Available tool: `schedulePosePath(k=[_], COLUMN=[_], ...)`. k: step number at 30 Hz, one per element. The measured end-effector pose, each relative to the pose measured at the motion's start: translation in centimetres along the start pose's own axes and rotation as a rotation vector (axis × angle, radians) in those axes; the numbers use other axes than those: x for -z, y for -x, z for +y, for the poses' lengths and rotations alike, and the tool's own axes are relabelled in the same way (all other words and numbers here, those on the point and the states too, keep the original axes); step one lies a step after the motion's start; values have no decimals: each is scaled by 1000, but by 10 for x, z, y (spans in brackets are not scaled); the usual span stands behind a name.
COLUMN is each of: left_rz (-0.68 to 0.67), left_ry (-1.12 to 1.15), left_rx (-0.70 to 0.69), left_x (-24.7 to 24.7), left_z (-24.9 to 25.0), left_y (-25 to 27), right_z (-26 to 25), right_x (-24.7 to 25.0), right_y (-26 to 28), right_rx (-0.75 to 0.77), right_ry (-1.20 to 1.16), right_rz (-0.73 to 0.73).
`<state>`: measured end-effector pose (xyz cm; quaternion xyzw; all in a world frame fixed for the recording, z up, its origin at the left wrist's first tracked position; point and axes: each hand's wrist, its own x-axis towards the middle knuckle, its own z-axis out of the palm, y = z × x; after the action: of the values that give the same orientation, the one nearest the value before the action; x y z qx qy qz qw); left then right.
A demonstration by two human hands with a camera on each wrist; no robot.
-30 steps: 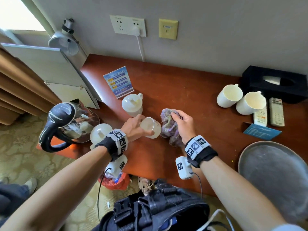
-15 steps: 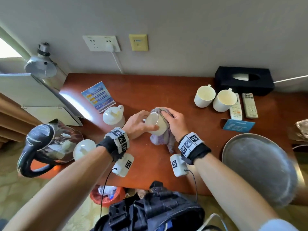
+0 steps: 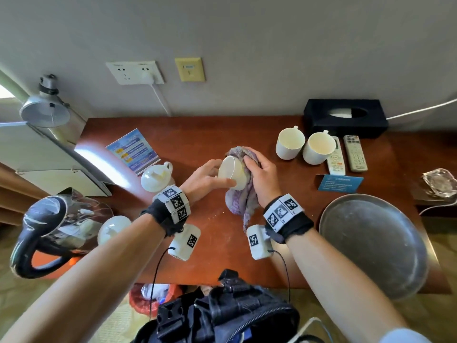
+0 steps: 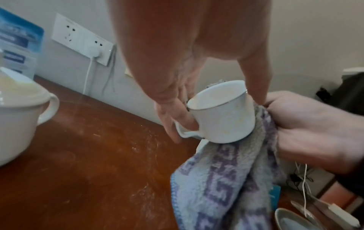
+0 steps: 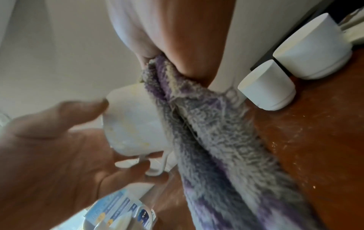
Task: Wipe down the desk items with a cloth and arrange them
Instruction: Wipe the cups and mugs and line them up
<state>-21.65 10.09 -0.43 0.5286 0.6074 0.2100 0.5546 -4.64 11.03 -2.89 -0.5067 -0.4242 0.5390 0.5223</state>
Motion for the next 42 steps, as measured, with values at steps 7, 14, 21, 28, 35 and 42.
schedulePosePath(k=[7, 14, 21, 28, 35, 42], left_rz=[-34, 8, -61, -44, -51, -14], left_ry=[44, 170, 1, 43, -10, 128], left_rx=[-22, -27, -120, -95, -112, -37], left_x=[-6, 0, 1, -1, -1, 0], left_z=[4, 19, 15, 24, 20, 19], left_y=[4, 2, 1, -1, 1, -4], right_z=[-11, -10, -7, -13, -8, -11], right_x=[3, 3, 5, 7, 8, 5], right_y=[-8, 15, -7, 11, 6, 11], right_rx=[-126, 265, 18, 228, 93, 210], right_ry=[-28, 212, 87, 199, 140, 340], right_rz=[-56, -77, -6, 27, 26, -55])
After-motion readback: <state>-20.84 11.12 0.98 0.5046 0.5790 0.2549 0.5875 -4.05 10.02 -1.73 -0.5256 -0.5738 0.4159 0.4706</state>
